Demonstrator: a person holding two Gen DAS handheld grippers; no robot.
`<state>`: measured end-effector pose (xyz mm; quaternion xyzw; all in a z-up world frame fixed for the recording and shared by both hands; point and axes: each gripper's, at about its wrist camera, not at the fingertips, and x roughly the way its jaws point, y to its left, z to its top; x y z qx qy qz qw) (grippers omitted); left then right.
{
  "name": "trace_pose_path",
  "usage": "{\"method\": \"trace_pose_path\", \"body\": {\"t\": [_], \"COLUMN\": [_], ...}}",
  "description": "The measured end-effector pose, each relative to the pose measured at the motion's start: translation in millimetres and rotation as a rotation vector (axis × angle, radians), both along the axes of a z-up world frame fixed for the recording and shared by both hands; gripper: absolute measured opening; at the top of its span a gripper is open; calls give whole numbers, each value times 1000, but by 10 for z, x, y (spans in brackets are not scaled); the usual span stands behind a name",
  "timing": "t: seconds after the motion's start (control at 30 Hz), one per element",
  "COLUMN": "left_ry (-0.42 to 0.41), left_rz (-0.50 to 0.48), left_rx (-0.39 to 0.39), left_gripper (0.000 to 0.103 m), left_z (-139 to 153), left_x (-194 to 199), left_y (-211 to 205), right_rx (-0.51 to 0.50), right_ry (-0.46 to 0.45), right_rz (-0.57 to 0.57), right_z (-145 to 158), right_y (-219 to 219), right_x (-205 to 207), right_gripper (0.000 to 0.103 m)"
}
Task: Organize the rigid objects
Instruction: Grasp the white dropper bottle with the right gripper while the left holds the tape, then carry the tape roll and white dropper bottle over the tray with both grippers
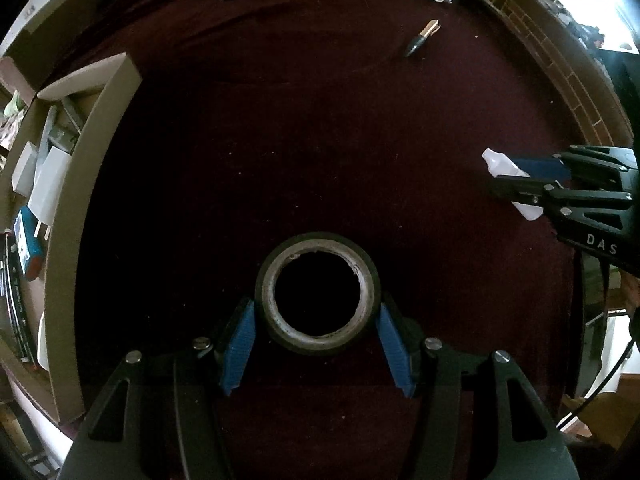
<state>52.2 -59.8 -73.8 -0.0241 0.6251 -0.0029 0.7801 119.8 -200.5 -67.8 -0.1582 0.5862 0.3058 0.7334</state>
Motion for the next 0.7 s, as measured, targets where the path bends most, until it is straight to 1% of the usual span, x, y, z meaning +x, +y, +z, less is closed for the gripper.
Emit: {"method": "trace_pose_path", "body": {"t": [0.13,0.2,0.27,0.3,0.4,0.43,0.5,0.6,0.63,0.67,0.7], "left_ry": [-14,-19,-28,-33,-52,-55,-60,-64,-66,-55,-56], "left_rz": [29,39,37,35,44,48,57,64,66,30,34], "left_rx": [-15,-34,-33,-31,-36,-39,-42,-45,-45,-69,-71], "left_gripper": [58,58,58,58,58,58,58,58,58,58,58], "left_z": [32,48,93,133,228,244,277,338,347,333,346], "left_x": [-13,-53,-143,-131,-191,-212,-223,-265,-286,-296,-313], "left_y": [53,77,68,180,263,262,302,355,301,253,285], "right_rx": [-6,-3,5,18,147,165,182,193,192,194,199], "right_ry": [-10,-10,-6,8,81,82,70,60,56,55,54], "right_rz": [7,-3,-22,-48,-124,-134,-136,-109,-104,-96,-89], "right_z": [24,44,52,69,185,223,301,370,385,397,411], "right_y": [24,23,5,-1,-102,-101,-56,68,94,129,153], "right_x": [-7,-33,-52,-101,-130,-138,-171,-215,-228,-244,-254], "right_gripper": [26,26,25,25,25,25,24,24,24,24,24]}}
